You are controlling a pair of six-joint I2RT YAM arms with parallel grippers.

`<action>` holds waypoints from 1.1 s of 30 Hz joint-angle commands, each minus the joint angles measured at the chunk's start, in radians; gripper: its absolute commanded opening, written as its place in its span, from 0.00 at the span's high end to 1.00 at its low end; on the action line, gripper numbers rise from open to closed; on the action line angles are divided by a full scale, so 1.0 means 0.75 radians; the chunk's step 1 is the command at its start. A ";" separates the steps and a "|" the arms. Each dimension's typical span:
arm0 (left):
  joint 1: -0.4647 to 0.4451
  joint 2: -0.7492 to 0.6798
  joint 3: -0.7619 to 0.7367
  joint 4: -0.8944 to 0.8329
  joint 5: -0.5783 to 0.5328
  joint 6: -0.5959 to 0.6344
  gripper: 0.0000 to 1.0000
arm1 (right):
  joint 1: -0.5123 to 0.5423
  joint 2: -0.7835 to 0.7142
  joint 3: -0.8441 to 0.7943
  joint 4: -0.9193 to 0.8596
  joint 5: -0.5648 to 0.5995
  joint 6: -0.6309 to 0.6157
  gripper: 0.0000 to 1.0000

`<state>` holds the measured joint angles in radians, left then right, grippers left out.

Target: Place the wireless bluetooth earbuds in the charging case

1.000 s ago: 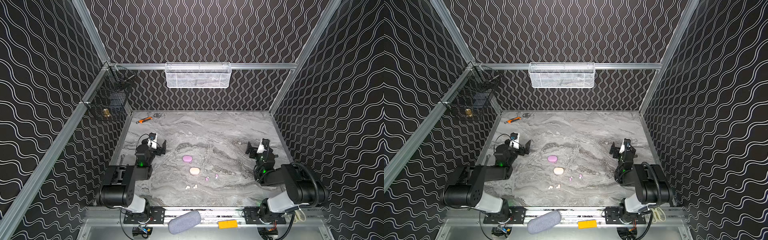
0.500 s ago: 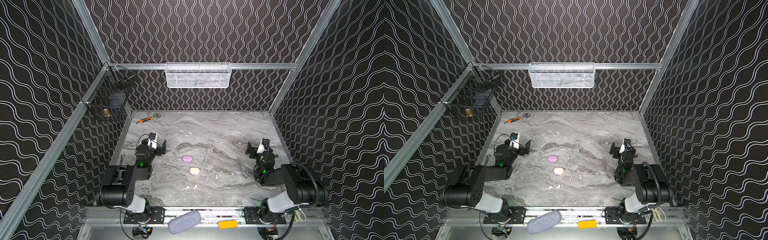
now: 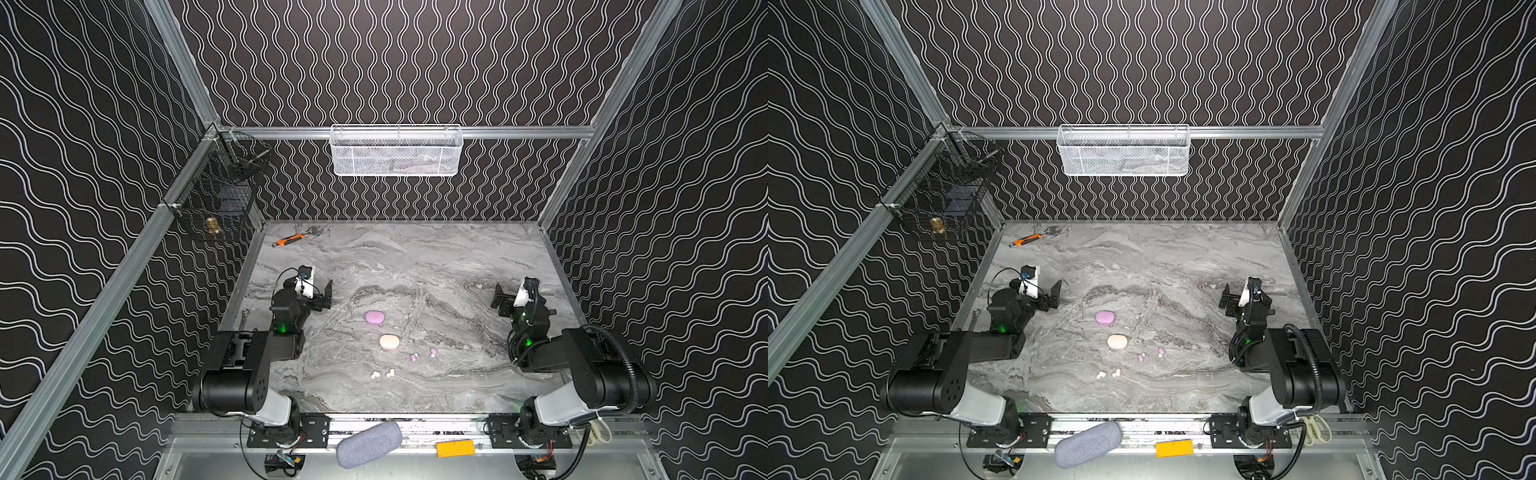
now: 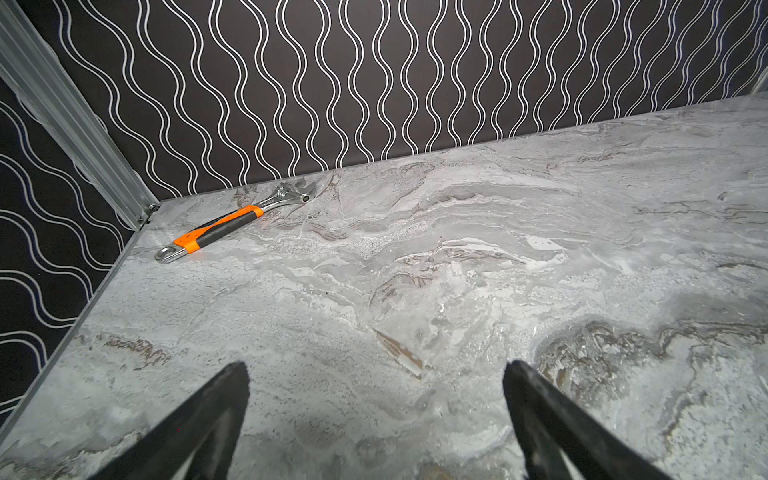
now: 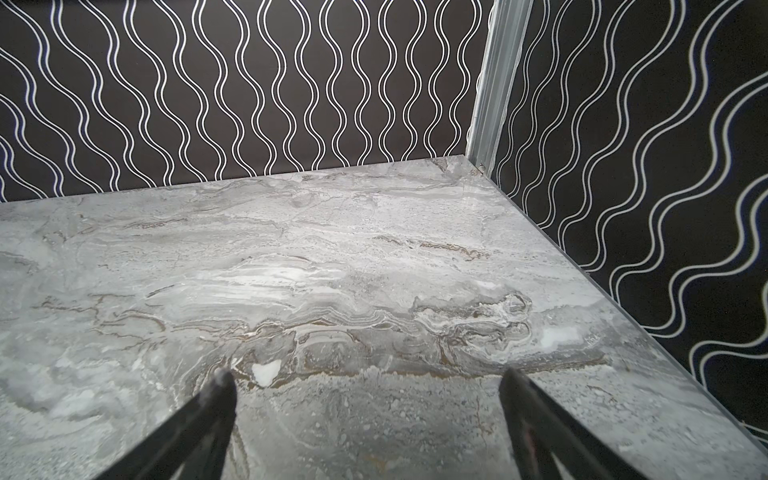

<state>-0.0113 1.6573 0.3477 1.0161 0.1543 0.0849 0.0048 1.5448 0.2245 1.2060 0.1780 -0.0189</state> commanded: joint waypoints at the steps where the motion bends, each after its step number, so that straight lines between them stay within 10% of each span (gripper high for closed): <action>1: -0.001 0.003 0.012 0.045 0.010 -0.002 0.01 | 0.002 0.003 0.007 0.069 0.008 -0.006 0.00; 17: 0.001 -0.145 -0.031 0.013 -0.006 -0.012 0.01 | 0.002 -0.080 -0.016 0.052 0.075 0.018 0.00; 22: 0.001 -0.323 -0.015 -0.165 0.037 0.002 0.01 | 0.002 -0.248 0.149 -0.425 0.143 0.077 0.00; 33: -0.009 -0.486 0.510 -1.380 0.322 0.239 0.01 | 0.006 -0.471 0.755 -1.601 0.213 0.555 0.00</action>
<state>-0.0124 1.2915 0.6594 0.3222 0.2852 0.1665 0.0059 1.2251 0.7399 0.2836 0.3496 0.2665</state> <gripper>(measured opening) 0.989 0.999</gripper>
